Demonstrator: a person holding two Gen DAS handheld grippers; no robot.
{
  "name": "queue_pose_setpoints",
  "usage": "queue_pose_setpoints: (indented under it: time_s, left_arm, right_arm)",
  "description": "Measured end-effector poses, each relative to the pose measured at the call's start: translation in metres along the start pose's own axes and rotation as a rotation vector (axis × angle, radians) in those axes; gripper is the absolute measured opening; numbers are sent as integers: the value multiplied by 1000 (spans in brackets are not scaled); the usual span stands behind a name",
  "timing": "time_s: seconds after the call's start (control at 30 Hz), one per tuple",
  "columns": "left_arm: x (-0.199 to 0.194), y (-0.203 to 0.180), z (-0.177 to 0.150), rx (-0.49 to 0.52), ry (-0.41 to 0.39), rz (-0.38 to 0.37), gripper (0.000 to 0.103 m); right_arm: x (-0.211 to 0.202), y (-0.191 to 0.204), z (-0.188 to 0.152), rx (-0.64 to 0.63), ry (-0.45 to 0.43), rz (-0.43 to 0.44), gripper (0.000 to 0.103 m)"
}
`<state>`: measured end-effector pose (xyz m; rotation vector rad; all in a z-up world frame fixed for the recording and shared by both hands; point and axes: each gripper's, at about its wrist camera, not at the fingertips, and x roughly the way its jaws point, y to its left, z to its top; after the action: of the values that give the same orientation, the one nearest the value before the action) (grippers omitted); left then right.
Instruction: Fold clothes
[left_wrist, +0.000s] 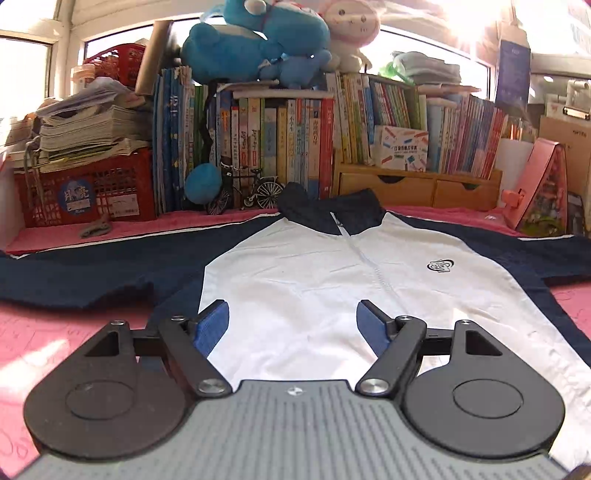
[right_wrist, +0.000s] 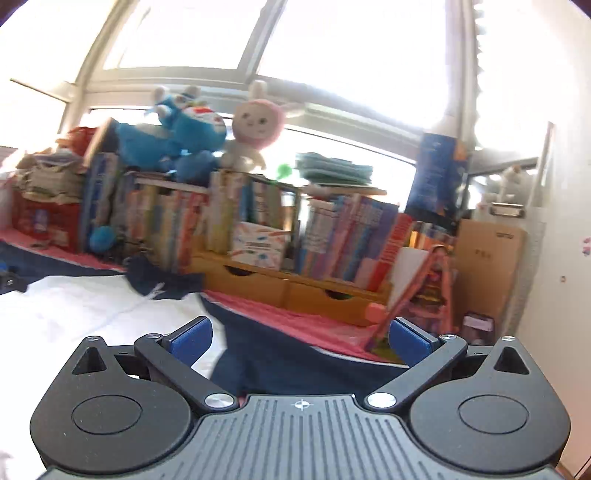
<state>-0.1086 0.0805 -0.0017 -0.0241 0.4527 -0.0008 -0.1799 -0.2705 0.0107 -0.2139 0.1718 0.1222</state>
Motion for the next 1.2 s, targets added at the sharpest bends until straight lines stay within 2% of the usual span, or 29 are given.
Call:
queue_pose_setpoints:
  time_s: [0.07, 0.17, 0.3, 0.4, 0.5, 0.6, 0.67, 0.8, 0.87, 0.97, 1.03, 1.1, 1.13, 1.17, 1.2]
  left_arm:
    - [-22, -8, -17, 14, -34, 37, 77]
    - [-39, -16, -34, 44, -40, 66, 77]
    - [-41, -14, -51, 23, -9, 66, 77]
    - [-36, -9, -64, 17, 16, 99, 79]
    - [-38, -8, -76, 68, -11, 124, 80]
    - [-41, -7, -85, 131, -46, 152, 81]
    - [-45, -4, -89, 161, -66, 172, 88]
    - [-51, 14, -92, 151, -77, 168, 97]
    - [-54, 21, -93, 168, -84, 219, 101]
    - [-63, 44, -94, 182, -84, 342, 102]
    - [-68, 58, -92, 170, -77, 384, 103]
    - [-71, 56, -83, 181, -81, 380, 102]
    - [-73, 54, -78, 187, -82, 378, 98]
    - [-74, 49, -72, 200, -99, 367, 93]
    - [-75, 40, -64, 208, -130, 339, 93]
  right_arm:
    - [-14, 35, -3, 37, 38, 106, 103]
    - [-25, 84, -5, 92, 133, 284, 103]
    - [-22, 130, -22, 129, 161, 326, 103]
    - [-21, 165, -34, 157, 182, 358, 103]
    - [-17, 186, -52, 94, 122, 243, 103]
    - [-17, 162, -64, 85, 116, 118, 103]
    - [-17, 146, -71, 78, 113, 34, 103]
    - [-18, 114, -87, 65, 105, -132, 102]
    - [-18, 97, -95, 59, 101, -216, 102]
    - [-18, 71, -106, 46, 101, -349, 102]
    - [-15, 51, -108, 28, 147, -441, 102]
    - [-14, 46, -98, 16, 146, -461, 101]
    - [-14, 47, -90, 11, 136, -460, 100]
    - [-14, 47, -83, 6, 126, -459, 100]
    - [-14, 47, -76, 0, 116, -459, 100]
